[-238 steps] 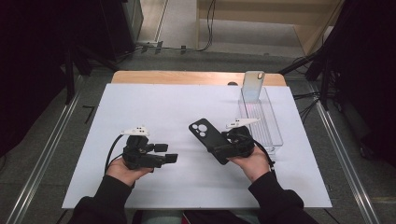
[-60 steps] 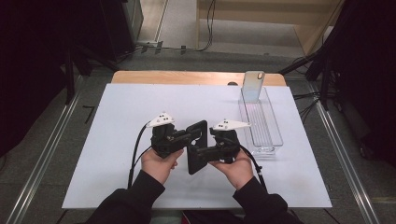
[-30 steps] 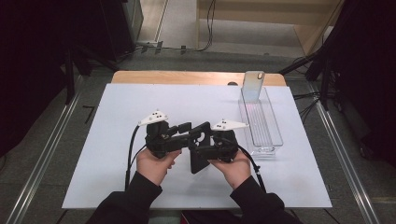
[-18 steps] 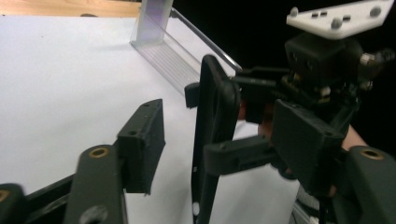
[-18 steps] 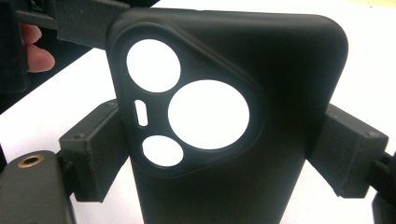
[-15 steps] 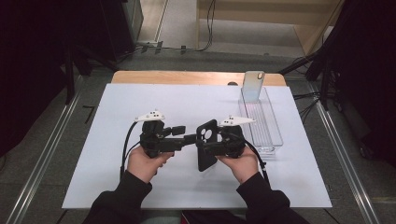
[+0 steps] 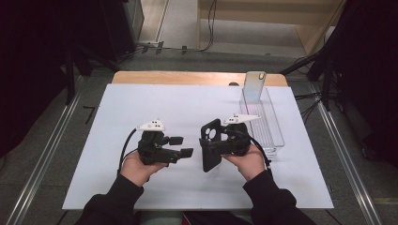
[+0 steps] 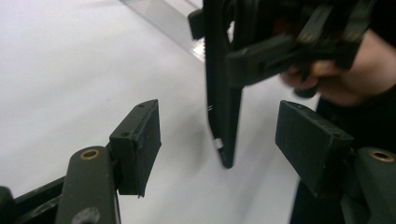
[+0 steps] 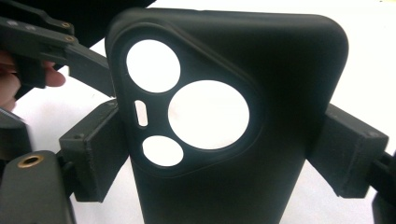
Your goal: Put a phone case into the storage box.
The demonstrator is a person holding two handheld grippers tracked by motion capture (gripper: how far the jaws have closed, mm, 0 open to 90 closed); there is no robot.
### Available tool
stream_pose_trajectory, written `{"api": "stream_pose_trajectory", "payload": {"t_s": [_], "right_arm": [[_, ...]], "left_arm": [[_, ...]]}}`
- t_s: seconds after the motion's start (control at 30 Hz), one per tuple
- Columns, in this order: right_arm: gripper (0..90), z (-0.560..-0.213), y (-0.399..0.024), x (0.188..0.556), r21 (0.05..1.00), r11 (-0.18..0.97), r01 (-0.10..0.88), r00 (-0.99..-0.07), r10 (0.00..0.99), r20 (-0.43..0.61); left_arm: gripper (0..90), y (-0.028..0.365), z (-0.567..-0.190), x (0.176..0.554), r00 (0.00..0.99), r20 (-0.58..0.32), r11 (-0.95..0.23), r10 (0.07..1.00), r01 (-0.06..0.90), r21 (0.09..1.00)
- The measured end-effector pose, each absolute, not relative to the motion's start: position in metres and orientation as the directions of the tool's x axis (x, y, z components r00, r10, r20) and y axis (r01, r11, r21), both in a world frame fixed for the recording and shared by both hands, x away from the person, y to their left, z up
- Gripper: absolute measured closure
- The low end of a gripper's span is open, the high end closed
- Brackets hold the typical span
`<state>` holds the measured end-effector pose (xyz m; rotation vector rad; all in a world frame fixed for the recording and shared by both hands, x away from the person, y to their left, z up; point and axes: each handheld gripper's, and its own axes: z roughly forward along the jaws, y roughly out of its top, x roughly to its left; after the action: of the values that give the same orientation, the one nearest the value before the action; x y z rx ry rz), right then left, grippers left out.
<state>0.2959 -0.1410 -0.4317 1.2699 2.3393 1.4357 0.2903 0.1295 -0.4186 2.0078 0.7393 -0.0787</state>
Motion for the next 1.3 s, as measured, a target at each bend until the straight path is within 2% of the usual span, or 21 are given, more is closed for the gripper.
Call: {"api": "stream_pose_trajectory", "payload": {"t_s": [0.2,0.4,0.6,0.97,1.3], "right_arm": [[11.8,-0.429,-0.144,0.297,0.783,0.214,0.584,-0.658,0.689,0.302],[11.8,-0.425,-0.148,0.297,0.782,0.224,0.581,-0.666,0.683,0.299],[11.8,-0.420,-0.152,0.297,0.784,0.230,0.577,-0.668,0.685,0.291],[11.9,-0.410,-0.165,0.299,0.789,0.209,0.578,-0.649,0.704,0.289],[11.9,-0.399,-0.183,0.306,0.798,0.169,0.578,-0.607,0.743,0.282]], "left_arm": [[31.4,0.134,-0.429,0.282,0.850,-0.270,-0.424,0.453,0.472,0.773],[31.3,0.142,-0.439,0.279,0.848,-0.296,-0.435,0.441,0.490,0.755],[31.3,0.154,-0.447,0.274,0.849,-0.277,-0.444,0.451,0.482,0.755],[31.3,0.176,-0.455,0.270,0.820,-0.271,-0.457,0.504,0.519,0.722],[31.3,0.192,-0.457,0.268,0.776,-0.279,-0.418,0.565,0.561,0.714]]}}
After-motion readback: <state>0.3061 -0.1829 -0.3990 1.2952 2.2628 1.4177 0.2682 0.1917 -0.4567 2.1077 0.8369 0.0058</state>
